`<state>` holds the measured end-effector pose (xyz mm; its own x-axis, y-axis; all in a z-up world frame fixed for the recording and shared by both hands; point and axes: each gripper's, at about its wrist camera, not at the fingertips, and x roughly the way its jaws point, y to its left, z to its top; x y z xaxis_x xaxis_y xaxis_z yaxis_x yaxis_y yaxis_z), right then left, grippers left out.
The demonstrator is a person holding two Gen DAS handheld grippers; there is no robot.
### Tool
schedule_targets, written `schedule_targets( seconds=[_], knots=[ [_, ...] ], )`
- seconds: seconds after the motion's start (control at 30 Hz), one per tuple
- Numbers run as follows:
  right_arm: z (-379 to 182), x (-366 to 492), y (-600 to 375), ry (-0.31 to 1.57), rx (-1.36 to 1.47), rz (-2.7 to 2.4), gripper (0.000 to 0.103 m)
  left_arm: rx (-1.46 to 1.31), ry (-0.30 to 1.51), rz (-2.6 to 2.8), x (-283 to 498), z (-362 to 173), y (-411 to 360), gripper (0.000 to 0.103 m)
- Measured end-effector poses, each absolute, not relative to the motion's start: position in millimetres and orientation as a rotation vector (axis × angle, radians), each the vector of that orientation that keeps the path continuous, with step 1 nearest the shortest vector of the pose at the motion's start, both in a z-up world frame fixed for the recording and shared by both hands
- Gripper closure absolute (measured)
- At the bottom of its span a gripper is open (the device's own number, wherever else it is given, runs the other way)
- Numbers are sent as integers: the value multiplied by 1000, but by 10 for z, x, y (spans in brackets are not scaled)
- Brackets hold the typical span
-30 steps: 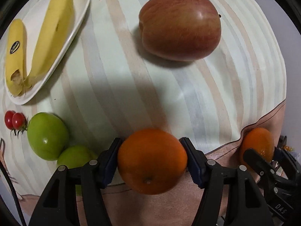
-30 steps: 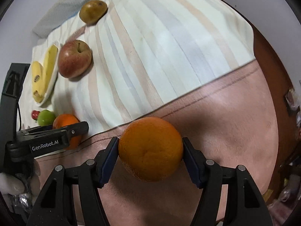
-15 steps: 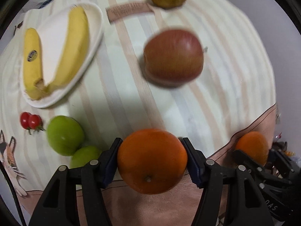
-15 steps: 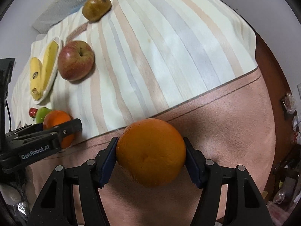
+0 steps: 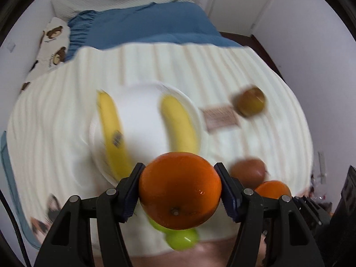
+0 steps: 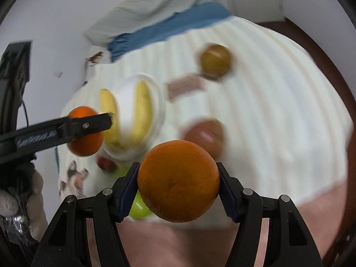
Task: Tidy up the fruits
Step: 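Carry both oranges to the plate and set them between the bananas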
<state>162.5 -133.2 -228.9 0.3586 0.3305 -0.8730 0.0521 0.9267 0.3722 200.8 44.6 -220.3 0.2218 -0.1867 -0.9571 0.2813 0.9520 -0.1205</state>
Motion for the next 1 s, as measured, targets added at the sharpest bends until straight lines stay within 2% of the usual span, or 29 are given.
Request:
schedule_targets(
  seconds=[0.37,0.57,1.0],
  knots=[
    [-2627,2565,-445,1189,282,288,35,146,1427,-281,3047,-2708,718,42],
    [-2828,2684,-204,1217,254,310,35,177,1499,-343,3165,-2987,664,42],
    [-3030,2772,-90,1289,237,335,35,229,1555,-410,3165,-3147,503,41]
  ],
)
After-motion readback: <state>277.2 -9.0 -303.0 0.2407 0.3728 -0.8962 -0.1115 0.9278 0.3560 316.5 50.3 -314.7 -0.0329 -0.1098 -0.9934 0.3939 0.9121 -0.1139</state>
